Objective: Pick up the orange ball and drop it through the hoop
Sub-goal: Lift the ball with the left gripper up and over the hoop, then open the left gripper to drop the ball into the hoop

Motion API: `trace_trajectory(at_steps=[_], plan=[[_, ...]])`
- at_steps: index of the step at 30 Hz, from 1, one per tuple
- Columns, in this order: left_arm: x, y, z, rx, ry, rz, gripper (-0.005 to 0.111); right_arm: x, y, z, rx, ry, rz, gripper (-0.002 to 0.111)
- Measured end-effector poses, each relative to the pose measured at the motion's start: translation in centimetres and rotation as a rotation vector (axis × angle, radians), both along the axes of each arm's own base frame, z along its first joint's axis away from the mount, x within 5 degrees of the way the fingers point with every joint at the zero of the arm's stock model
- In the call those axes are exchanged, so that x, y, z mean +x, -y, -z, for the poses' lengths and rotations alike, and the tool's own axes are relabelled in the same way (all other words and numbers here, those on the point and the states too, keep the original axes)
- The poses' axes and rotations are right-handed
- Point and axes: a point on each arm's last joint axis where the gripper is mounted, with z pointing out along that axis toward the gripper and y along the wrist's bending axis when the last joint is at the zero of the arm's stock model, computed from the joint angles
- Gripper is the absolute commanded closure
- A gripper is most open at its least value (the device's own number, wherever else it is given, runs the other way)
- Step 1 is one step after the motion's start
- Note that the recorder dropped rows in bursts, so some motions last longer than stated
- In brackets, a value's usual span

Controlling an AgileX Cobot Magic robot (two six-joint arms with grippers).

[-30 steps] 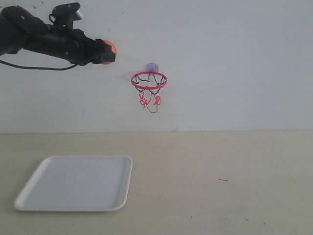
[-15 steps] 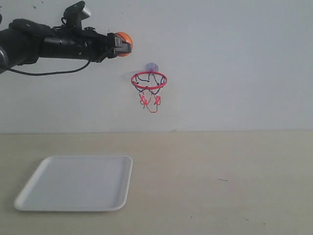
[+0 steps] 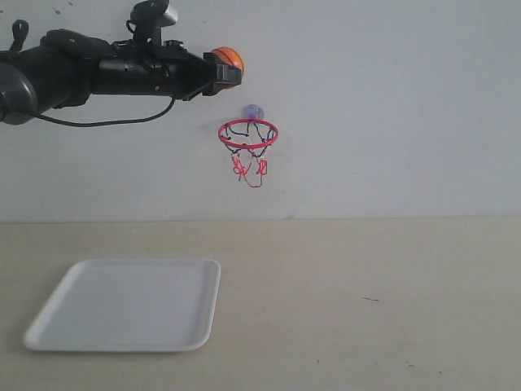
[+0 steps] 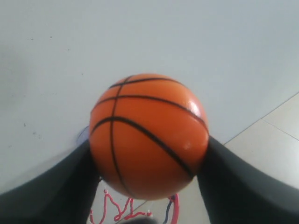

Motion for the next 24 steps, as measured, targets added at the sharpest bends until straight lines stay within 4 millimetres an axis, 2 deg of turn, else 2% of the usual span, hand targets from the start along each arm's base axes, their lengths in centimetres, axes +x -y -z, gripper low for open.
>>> trace_trajectory(at_steps=[3,6,19,24], plan=[[-0.03,0.04,-0.04,0.009,0.015,0.009,0.053,0.00,0.00,0.00,0.000,0.000,0.000,0.108],[-0.06,0.09,-0.13,0.000,0.020,0.014,0.045,0.00,0.00,0.00,0.000,0.000,0.000,0.108],[-0.04,0.14,-0.17,-0.001,0.035,0.020,0.042,0.00,0.00,0.00,0.000,0.000,0.000,0.108],[0.26,0.21,0.66,0.003,0.020,0.020,0.042,0.00,0.00,0.00,0.000,0.000,0.000,0.108]])
